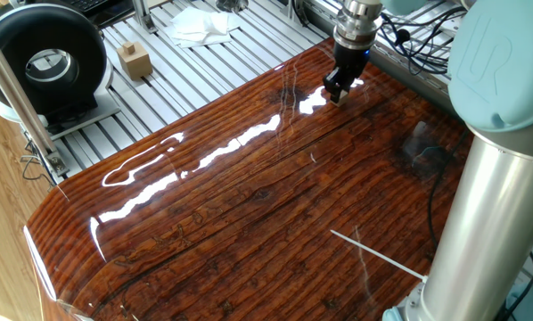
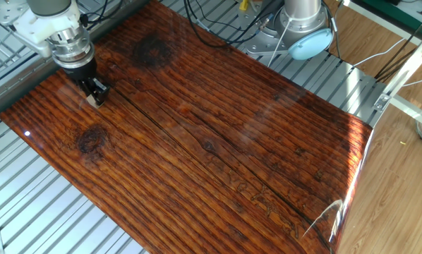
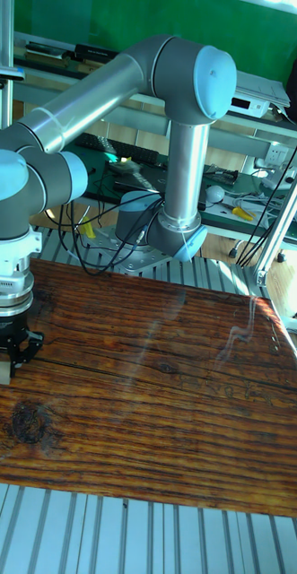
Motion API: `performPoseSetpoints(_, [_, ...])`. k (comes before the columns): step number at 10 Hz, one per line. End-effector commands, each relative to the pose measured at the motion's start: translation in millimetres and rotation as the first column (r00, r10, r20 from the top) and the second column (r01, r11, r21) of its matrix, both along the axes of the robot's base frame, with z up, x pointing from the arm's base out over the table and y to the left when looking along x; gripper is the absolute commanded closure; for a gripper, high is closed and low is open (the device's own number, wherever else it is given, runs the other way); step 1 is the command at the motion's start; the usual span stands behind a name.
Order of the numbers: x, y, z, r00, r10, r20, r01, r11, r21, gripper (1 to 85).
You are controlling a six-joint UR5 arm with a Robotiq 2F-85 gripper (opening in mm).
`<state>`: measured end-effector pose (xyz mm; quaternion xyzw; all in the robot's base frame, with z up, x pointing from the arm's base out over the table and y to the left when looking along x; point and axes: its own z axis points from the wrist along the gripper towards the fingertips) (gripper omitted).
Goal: Hold a small block with the gripper and sweep it from left to right on the table
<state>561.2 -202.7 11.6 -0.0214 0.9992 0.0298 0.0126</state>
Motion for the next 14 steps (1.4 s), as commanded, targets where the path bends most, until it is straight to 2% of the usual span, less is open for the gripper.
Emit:
performPoseSetpoints(1, [1.9, 3.8, 1.5, 1.000, -0.011, 0.005, 0.011, 1.000, 0.016, 84.7])
performPoseSetpoints(6, [5.0, 10.0, 2.9, 1.000, -0.023, 0.009, 0.023, 0.999, 0.032, 84.7])
performPoseSetpoints(12, [10.0, 13.0, 1.5, 0.999, -0.037, 0.025, 0.036, 0.999, 0.027, 84.7])
performPoseSetpoints(14, [9.7, 15.0, 3.3, 0.999, -0.046, 0.019, 0.045, 0.999, 0.027, 84.7])
